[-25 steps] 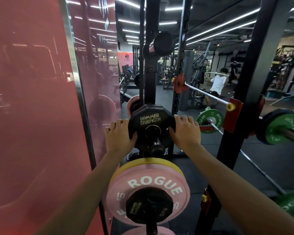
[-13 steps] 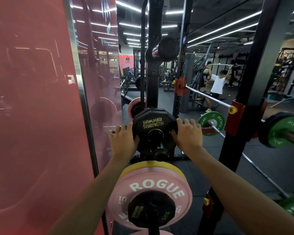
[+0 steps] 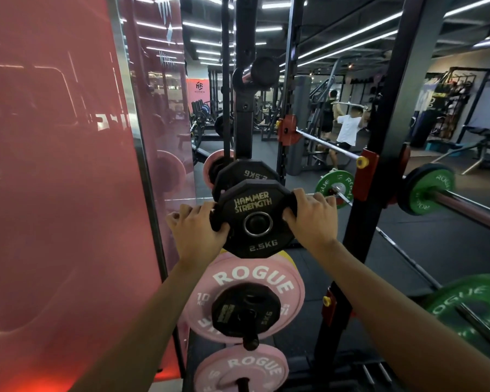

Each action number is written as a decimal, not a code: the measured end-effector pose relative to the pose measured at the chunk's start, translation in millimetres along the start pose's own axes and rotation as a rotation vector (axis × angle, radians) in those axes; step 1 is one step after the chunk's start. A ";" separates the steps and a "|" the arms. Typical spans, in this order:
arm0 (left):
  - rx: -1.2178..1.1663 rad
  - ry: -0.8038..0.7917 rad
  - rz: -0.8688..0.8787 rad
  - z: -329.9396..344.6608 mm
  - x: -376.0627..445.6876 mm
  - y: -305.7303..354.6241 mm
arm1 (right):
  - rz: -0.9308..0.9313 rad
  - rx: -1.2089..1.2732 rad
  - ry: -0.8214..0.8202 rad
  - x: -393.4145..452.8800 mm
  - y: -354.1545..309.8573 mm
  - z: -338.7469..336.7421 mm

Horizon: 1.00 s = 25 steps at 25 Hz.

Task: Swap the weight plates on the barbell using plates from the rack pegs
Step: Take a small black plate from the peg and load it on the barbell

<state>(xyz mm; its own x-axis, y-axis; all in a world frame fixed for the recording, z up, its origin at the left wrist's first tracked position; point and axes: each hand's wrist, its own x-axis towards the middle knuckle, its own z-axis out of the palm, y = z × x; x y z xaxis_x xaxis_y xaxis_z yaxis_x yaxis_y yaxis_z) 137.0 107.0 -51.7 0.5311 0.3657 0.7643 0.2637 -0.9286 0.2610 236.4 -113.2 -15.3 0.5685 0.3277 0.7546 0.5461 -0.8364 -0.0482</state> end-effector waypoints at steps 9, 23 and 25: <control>-0.009 0.029 0.085 -69.6 -71.4 62.5 | -0.020 0.048 0.041 -85.9 40.0 -78.0; -0.256 -0.093 0.351 -90.8 -207.6 356.9 | 0.308 -0.267 -0.008 -276.3 266.7 -285.0; -0.319 -0.080 0.390 -85.0 -213.0 391.9 | 0.363 -0.298 -0.004 -288.2 294.3 -300.8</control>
<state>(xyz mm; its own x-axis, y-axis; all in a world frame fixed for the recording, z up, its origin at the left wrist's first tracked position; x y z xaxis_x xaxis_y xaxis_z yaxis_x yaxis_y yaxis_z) 58.8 -340.1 -62.1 0.6041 -0.0197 0.7967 -0.2188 -0.9654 0.1420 48.2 -586.1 -50.1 0.6924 -0.0085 0.7215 0.1110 -0.9868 -0.1182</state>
